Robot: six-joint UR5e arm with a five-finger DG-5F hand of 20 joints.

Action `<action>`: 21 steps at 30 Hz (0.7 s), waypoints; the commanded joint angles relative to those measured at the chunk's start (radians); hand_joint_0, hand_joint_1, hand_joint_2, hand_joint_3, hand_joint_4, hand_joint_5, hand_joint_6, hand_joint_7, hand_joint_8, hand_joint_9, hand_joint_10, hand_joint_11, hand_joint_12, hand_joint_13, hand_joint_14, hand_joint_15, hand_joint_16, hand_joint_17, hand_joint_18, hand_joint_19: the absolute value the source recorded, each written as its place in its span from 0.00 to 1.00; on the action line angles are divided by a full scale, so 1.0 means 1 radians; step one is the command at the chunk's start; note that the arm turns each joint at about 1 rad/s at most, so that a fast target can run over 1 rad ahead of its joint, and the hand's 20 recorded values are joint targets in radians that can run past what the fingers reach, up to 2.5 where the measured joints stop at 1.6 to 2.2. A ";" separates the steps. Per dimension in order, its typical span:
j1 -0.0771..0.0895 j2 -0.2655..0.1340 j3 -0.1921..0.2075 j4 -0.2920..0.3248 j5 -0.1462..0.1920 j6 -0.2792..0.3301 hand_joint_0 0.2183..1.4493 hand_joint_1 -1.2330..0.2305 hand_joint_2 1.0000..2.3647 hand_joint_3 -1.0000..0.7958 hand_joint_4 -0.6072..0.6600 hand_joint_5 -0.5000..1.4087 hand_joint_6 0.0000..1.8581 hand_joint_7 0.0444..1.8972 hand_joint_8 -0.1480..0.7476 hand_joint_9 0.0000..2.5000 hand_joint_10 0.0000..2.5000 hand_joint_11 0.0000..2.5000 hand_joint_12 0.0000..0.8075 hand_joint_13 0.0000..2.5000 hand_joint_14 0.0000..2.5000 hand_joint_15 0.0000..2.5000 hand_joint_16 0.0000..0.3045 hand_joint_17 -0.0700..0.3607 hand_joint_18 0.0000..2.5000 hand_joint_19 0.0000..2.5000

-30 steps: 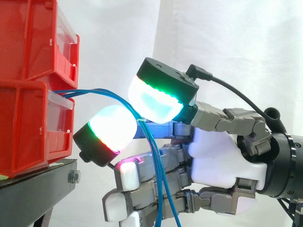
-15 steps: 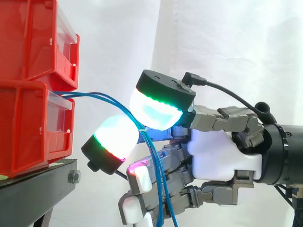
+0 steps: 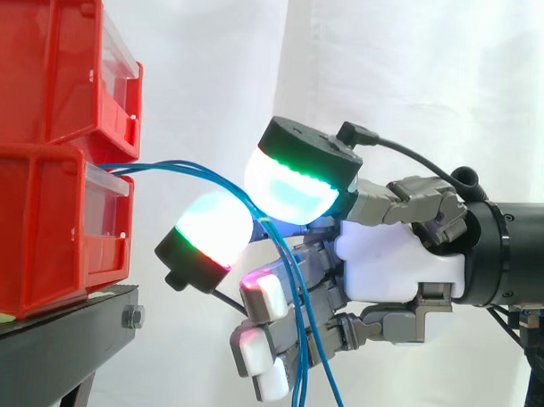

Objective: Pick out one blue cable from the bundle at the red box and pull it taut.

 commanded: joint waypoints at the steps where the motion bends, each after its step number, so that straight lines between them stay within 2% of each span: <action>1: -0.001 0.003 0.001 0.000 0.000 -0.007 0.34 0.33 0.00 0.31 0.46 0.19 0.51 0.37 0.48 0.42 0.01 0.29 0.42 0.37 0.01 0.22 0.15 0.40 0.31 0.22; 5: -0.003 0.008 0.001 0.000 0.000 -0.010 0.30 0.39 0.00 0.28 0.51 0.19 0.51 0.38 0.49 0.44 0.01 0.29 0.42 0.38 0.01 0.22 0.15 0.40 0.31 0.23; 11: -0.009 0.011 0.003 -0.016 0.000 -0.011 0.28 0.46 0.00 0.28 0.52 0.19 0.50 0.38 0.50 0.44 0.01 0.29 0.44 0.38 0.01 0.23 0.15 0.41 0.32 0.24; 16: -0.012 0.011 0.004 -0.028 -0.002 -0.011 0.30 0.44 0.00 0.32 0.50 0.20 0.50 0.39 0.50 0.45 0.01 0.29 0.44 0.39 0.01 0.23 0.15 0.41 0.32 0.24; 21: -0.015 0.011 0.015 -0.036 -0.008 -0.013 0.31 0.35 0.01 0.40 0.48 0.21 0.50 0.42 0.52 0.49 0.01 0.31 0.44 0.42 0.01 0.24 0.15 0.40 0.35 0.24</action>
